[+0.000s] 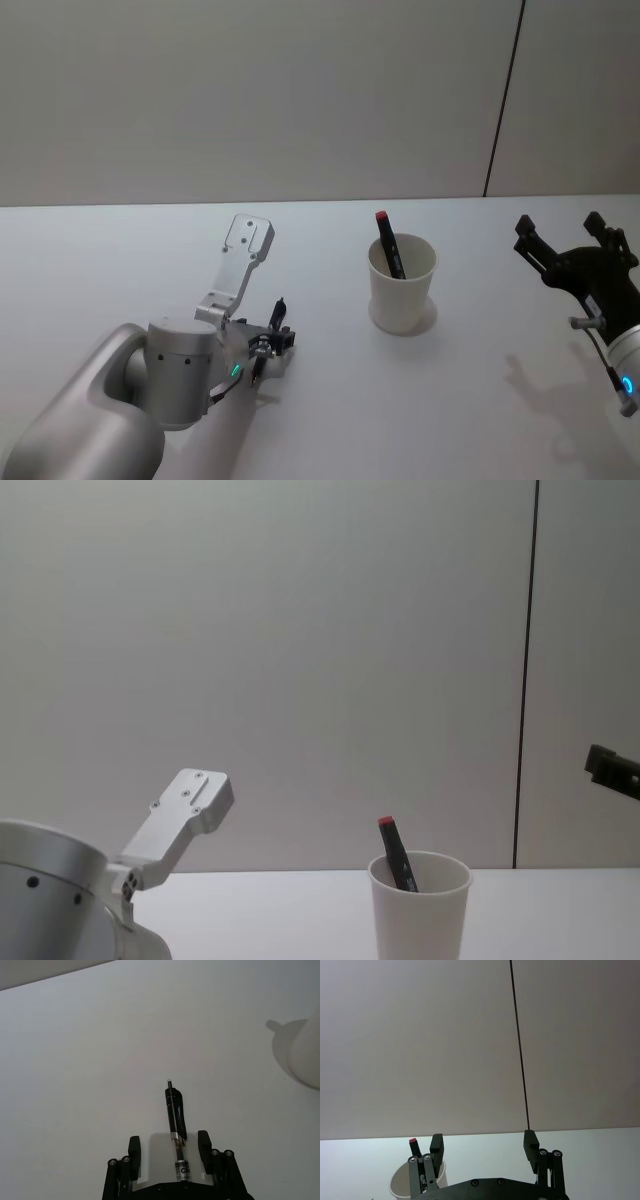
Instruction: Place the pen into the pen holder.
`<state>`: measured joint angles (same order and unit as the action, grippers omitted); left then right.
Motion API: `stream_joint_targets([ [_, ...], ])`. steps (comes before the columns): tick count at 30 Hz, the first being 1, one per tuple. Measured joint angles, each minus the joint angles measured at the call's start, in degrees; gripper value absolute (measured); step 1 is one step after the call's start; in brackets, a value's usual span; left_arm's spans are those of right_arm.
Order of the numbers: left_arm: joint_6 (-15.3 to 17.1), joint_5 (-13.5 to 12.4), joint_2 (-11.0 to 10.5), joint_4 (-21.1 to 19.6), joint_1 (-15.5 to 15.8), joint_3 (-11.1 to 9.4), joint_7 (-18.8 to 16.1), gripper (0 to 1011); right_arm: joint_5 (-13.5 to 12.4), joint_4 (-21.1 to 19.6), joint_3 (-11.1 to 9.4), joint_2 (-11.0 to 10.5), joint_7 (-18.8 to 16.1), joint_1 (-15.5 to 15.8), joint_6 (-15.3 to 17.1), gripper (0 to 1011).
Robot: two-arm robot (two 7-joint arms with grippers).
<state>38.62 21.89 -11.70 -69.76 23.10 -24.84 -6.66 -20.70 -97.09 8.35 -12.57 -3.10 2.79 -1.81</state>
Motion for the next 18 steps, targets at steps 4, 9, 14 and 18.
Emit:
stream_joint_targets([
  [4,0.16,-0.16,0.14,0.21,0.07,0.05,-0.01,702,0.00,0.00,0.00,0.00,0.00,0.00,0.00,1002],
  [9,0.28,-0.31,0.34,0.59,0.14,0.16,-0.06,664,0.00,0.00,0.00,0.00,0.00,0.00,0.00,1002],
  [14,0.39,-0.50,0.49,0.75,0.16,0.23,-0.15,633,0.00,0.00,0.00,0.00,0.00,0.00,0.00,1002],
  [18,0.55,-0.81,0.58,0.75,0.13,0.25,-0.27,605,0.00,0.00,0.00,0.00,0.00,0.00,0.00,1002],
])
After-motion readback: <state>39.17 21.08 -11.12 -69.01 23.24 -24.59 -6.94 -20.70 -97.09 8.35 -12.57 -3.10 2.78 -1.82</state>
